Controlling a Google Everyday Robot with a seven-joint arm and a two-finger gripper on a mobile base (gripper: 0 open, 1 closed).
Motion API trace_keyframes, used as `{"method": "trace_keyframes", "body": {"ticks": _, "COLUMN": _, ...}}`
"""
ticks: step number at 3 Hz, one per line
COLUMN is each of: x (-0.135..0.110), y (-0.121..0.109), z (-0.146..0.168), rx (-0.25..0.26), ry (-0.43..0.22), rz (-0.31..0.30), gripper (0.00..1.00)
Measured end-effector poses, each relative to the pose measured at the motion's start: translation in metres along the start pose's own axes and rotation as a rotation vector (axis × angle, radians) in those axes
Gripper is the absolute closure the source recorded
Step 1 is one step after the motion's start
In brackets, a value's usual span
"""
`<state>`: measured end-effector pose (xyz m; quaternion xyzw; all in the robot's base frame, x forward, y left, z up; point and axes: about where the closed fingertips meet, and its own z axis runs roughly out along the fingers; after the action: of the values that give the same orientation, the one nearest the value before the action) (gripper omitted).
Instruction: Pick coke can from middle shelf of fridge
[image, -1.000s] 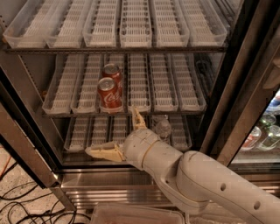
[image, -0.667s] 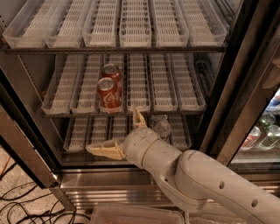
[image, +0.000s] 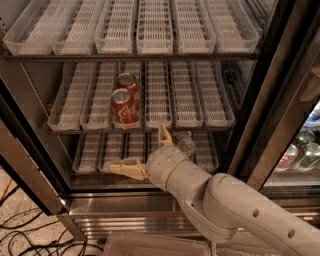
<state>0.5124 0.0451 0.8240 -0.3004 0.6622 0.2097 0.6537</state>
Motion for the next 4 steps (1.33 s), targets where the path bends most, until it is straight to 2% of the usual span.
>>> {"method": "trace_keyframes", "body": {"ticks": 1, "x": 0.0000, "y": -0.0088, "z": 0.0016, "rx": 0.023, "ry": -0.004, "rz": 0.003, "gripper": 0.00}}
{"method": "trace_keyframes", "body": {"ticks": 2, "x": 0.0000, "y": -0.0089, "z": 0.0016, "rx": 0.023, "ry": -0.004, "rz": 0.003, "gripper": 0.10}}
{"method": "trace_keyframes", "body": {"ticks": 3, "x": 0.0000, "y": -0.0089, "z": 0.0016, "rx": 0.023, "ry": -0.004, "rz": 0.003, "gripper": 0.28}}
{"method": "trace_keyframes", "body": {"ticks": 4, "x": 0.0000, "y": -0.0089, "z": 0.0020, "rx": 0.023, "ry": -0.004, "rz": 0.003, "gripper": 0.32}}
